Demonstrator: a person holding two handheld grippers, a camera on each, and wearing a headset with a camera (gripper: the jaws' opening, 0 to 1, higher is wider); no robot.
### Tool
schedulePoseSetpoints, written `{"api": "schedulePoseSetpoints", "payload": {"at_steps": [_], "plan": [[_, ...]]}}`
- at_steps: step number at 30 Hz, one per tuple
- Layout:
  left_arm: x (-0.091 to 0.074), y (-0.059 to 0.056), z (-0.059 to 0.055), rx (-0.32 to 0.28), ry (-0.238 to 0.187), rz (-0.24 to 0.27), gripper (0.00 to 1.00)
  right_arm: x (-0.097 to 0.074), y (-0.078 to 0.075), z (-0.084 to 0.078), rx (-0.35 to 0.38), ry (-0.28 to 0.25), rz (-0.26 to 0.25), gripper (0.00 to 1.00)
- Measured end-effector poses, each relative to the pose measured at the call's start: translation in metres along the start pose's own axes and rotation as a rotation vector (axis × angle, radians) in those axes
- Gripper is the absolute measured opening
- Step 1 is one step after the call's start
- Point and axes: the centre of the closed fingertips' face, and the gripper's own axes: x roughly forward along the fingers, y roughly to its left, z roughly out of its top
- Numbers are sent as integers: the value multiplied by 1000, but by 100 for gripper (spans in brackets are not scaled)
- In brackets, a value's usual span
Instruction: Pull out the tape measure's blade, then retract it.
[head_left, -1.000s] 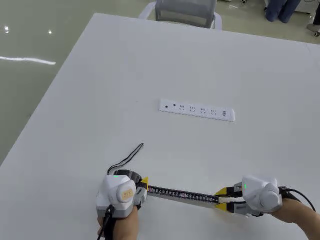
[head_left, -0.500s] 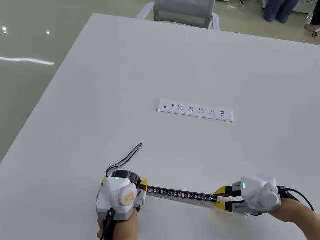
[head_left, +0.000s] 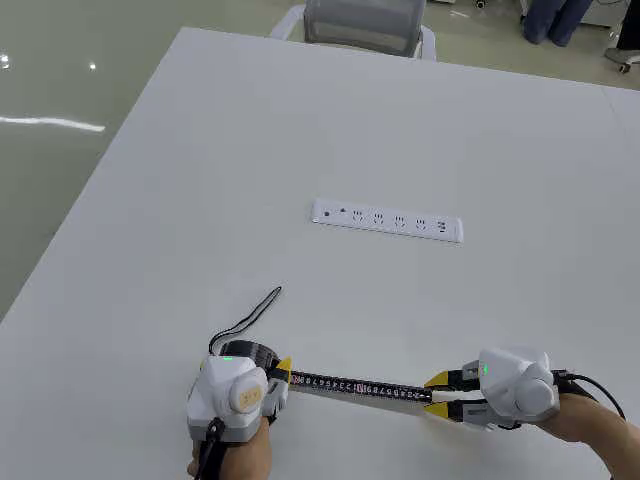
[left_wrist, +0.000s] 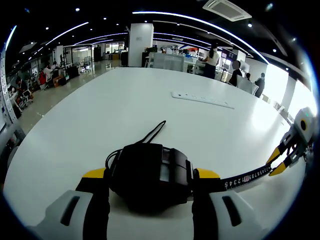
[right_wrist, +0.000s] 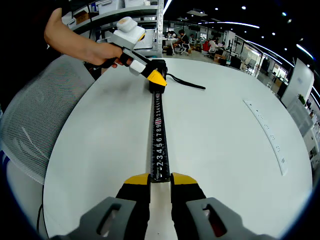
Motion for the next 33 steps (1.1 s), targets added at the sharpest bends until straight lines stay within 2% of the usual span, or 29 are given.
{"api": "schedulePoseSetpoints", "payload": {"at_steps": [8, 33], "plan": [[-1, 1, 0, -11, 2, -12, 64, 1, -1, 8, -6, -12, 1, 14], [-1, 2, 1, -36, 9, -24, 64, 5, -5, 15, -31, -12, 11, 14]]}}
